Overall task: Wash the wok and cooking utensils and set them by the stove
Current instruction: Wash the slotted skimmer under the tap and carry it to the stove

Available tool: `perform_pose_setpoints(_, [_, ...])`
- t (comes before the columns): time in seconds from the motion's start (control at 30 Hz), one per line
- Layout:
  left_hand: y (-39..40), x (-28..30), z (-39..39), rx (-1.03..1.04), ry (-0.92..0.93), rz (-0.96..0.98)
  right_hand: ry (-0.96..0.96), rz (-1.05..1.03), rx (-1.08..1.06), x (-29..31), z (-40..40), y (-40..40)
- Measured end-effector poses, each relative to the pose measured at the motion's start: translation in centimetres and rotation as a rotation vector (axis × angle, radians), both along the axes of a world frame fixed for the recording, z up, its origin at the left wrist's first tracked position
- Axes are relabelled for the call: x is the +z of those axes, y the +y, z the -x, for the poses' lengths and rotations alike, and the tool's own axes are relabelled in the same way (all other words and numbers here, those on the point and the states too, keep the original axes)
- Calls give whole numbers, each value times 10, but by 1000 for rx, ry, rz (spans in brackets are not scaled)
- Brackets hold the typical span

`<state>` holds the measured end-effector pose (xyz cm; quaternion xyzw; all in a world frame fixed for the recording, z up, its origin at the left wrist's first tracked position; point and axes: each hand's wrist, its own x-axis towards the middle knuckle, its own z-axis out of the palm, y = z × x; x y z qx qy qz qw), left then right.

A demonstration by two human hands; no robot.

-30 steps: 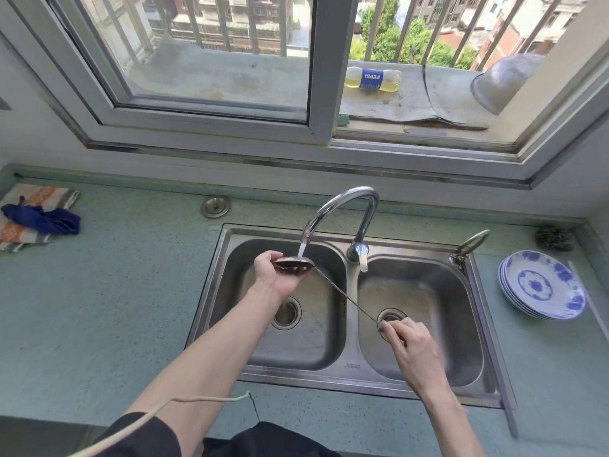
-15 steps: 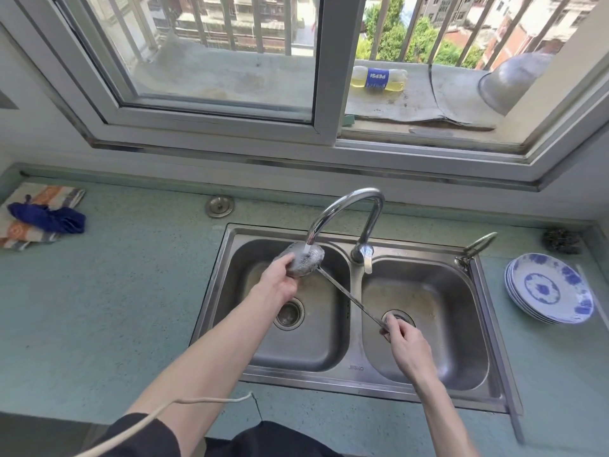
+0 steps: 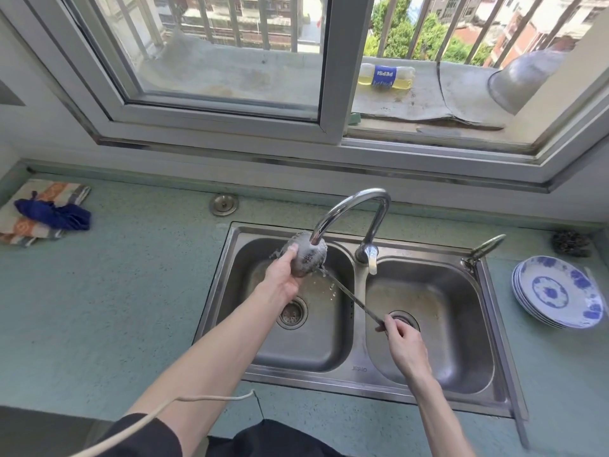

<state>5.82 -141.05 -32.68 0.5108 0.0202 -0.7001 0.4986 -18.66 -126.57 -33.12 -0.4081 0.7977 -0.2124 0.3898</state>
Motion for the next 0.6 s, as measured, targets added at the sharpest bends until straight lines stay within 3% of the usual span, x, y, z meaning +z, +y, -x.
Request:
perform_pose_setpoints(0.1, [-3,-7,-1,11,-140,10,74,27,7,0,-2,0])
perform_pose_setpoints(0.17, [-4,-10,0,-32,-354,5,206,88,-29,-2,-4,1])
perform_pose_setpoints(0.27, [-3,-6,6,-292,-781,80,410,162,-100,-2,-6,3])
perform_pose_setpoints(0.33, [0,-10,10,-502,-1163,139,479,183,-114,0,-7,2])
perform_pose_setpoints(0.4, [2,-12,12,-570,-1441,272,516,205,-113,1,-6,2])
perform_pose_setpoints(0.6, [8,0,8,-630,-1518,685,527,289,-162,14,-3,-1])
